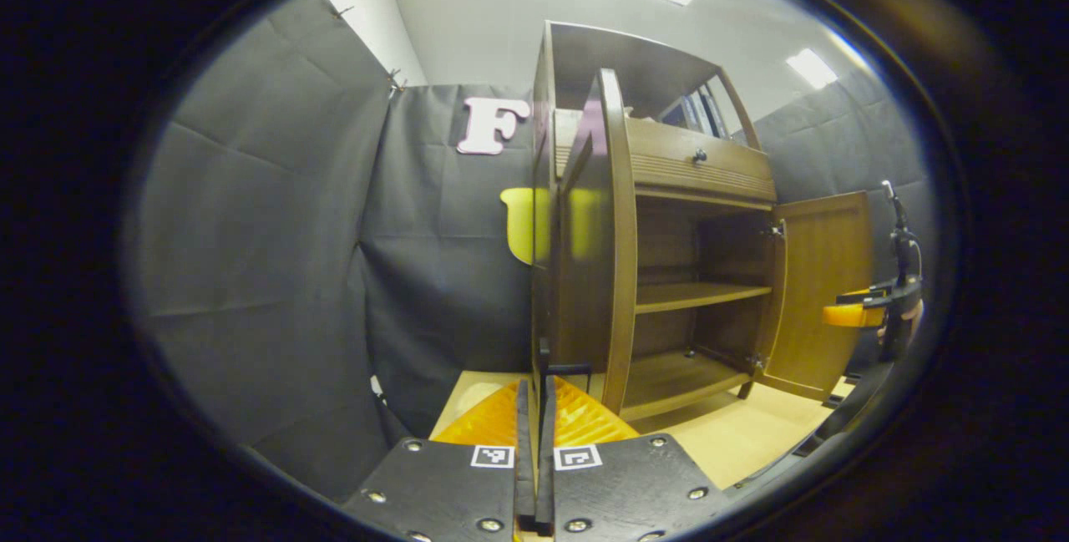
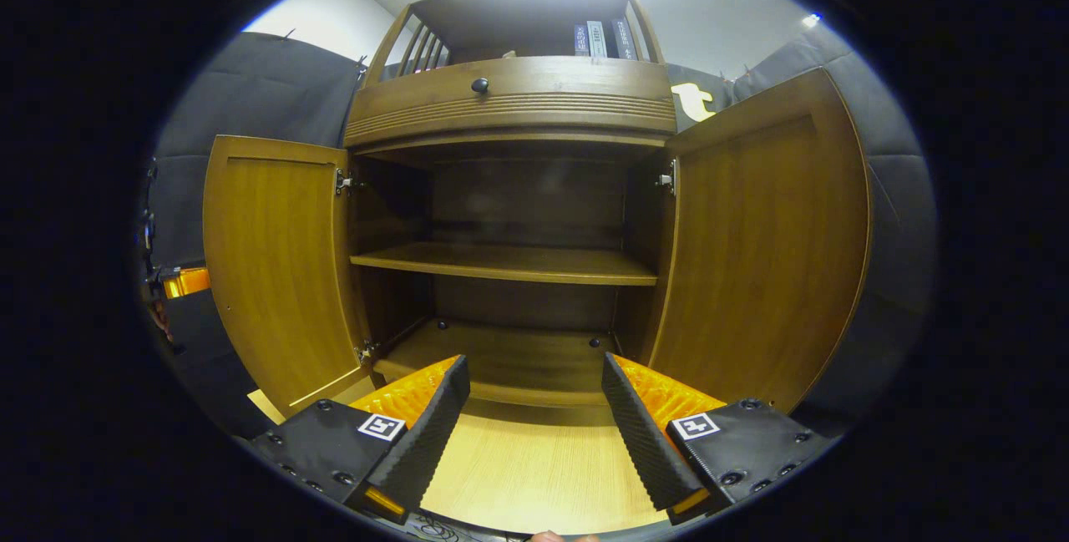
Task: Open the right door of the double-door shoe cabinet with the right hand, and open the left door with the left hand.
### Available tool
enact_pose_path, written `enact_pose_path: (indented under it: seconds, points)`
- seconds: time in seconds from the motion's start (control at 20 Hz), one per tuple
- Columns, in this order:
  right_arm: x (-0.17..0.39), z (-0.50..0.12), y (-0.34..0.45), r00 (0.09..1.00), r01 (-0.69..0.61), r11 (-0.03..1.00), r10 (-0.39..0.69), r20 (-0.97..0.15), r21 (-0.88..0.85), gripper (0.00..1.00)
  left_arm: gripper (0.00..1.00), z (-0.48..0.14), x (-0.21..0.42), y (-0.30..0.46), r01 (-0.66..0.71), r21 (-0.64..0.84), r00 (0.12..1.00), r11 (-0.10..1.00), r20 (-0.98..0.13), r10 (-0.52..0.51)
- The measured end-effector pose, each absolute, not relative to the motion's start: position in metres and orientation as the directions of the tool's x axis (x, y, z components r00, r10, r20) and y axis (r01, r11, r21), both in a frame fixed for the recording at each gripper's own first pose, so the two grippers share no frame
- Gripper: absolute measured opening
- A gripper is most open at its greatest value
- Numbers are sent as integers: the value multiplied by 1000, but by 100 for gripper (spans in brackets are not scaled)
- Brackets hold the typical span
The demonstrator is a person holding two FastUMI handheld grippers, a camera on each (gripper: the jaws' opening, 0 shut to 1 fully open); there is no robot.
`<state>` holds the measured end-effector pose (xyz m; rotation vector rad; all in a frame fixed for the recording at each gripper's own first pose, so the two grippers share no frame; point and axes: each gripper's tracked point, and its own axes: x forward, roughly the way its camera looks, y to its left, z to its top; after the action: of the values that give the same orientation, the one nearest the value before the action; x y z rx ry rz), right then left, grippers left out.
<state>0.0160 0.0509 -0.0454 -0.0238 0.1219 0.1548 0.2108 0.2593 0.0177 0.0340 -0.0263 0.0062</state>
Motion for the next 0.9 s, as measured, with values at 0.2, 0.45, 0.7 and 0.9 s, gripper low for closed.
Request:
enact_pose_path:
  seconds: [0.2,0.45,0.7,0.9]
  points:
    - [11,-39,43,984,-137,991,136,-112,-2,100,2,64,175,252,-75,10,993,997,92,74]
    - [0,-34,29,988,-100,994,104,-112,35,96,2,96,148,224,-141,-20,980,990,141,142]
    - [-13,-36,18,990,-84,996,84,-109,2,96,43,100,138,192,-173,-30,970,984,170,176]
    - [-23,-38,12,990,-77,997,78,-115,13,96,89,82,142,187,-220,-81,964,972,136,230]
